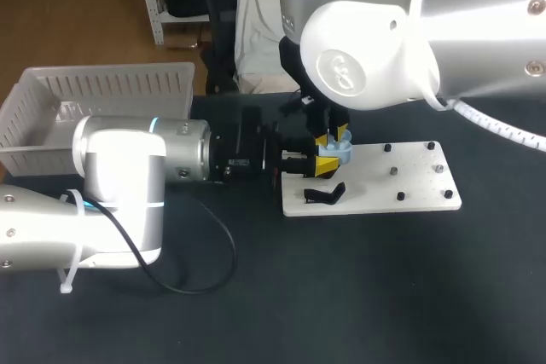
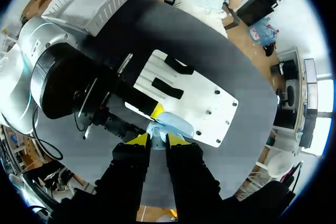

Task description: Pick up each earbud case from the left stands, insert the matching earbuds, close the lid, and place the case in the box.

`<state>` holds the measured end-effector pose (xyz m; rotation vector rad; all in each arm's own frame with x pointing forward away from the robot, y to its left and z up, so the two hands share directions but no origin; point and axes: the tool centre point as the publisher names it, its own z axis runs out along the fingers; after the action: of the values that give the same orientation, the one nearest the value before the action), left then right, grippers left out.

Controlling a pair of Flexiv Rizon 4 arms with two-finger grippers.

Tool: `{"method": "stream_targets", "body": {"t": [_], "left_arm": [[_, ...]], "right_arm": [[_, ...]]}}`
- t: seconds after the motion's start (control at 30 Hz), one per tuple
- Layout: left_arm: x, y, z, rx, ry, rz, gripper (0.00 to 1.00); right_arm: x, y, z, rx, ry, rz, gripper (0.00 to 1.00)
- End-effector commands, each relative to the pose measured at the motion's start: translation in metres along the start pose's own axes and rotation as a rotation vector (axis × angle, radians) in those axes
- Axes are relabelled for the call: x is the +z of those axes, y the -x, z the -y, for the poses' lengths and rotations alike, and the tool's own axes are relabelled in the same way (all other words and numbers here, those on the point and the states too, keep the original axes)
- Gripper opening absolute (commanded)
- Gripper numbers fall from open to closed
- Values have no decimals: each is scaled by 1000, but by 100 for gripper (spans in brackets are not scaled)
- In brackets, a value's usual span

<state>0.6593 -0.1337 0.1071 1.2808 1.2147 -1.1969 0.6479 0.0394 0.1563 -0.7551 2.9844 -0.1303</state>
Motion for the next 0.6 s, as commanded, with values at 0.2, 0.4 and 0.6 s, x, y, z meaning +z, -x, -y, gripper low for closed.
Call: {"method": "stream_targets", "body": {"t": [0.2, 0.4, 0.6], "left_arm": [[0, 1, 0, -1, 1, -2, 0], [0, 1, 0, -1, 1, -2, 0], [0, 1, 0, -1, 1, -2, 0]], "right_arm": [[4, 3, 2, -3, -5, -12, 0], [6, 4, 1, -7, -13, -19, 0], [6, 4, 1, -14, -21, -21, 31]]}}
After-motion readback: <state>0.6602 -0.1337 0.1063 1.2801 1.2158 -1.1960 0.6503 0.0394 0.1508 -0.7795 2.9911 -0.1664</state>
